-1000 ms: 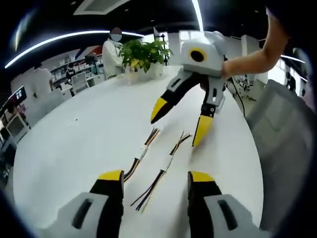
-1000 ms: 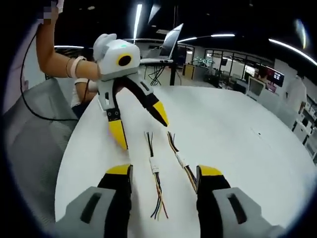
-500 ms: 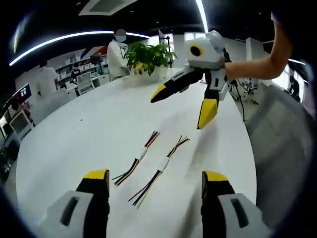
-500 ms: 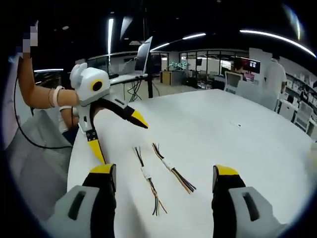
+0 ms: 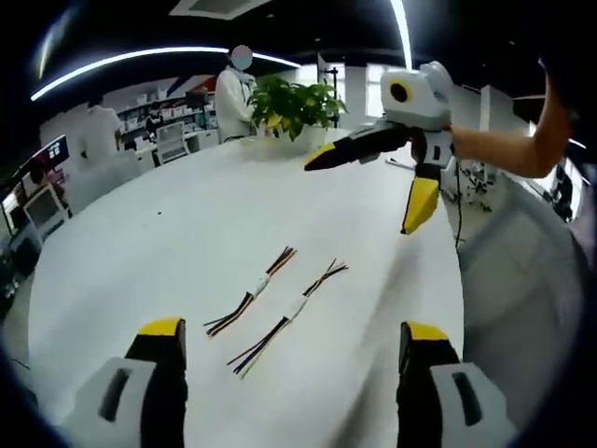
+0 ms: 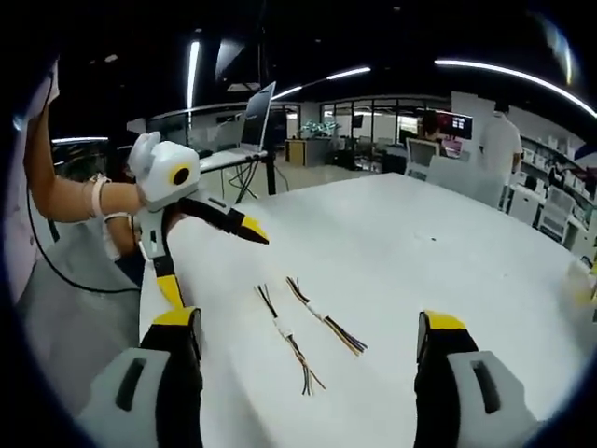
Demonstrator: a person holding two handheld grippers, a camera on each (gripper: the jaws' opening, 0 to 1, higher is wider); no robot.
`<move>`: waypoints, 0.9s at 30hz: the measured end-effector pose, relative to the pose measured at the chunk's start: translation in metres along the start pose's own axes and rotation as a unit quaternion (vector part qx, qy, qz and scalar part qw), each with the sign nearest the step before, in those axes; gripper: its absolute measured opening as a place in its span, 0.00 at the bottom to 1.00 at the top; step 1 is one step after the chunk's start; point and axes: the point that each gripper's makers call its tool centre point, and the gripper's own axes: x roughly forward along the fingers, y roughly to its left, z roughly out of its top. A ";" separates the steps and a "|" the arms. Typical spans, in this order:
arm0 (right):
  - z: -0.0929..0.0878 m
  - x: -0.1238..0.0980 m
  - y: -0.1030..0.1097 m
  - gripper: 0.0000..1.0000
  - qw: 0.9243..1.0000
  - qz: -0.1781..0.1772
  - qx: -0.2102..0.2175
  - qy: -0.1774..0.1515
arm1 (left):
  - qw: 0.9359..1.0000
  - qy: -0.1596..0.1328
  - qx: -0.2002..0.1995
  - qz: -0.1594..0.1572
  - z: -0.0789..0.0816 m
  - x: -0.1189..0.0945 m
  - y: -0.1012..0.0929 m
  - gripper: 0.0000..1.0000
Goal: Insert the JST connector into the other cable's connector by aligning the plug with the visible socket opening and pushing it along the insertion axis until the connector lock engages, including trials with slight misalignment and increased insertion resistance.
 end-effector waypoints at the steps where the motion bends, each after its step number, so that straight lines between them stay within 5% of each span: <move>1: 0.002 -0.003 0.001 0.94 1.000 -0.004 0.005 -0.004 | 1.000 -0.003 -0.002 0.004 0.002 -0.003 0.000 0.94; 11: 0.019 -0.029 0.006 0.96 0.997 -0.059 0.037 -0.035 | 0.999 -0.026 -0.009 0.035 0.014 -0.028 -0.002 0.95; 27: 0.010 -0.059 0.024 0.95 0.991 -0.105 0.074 -0.032 | 0.995 -0.028 -0.031 0.094 0.004 -0.071 -0.006 0.92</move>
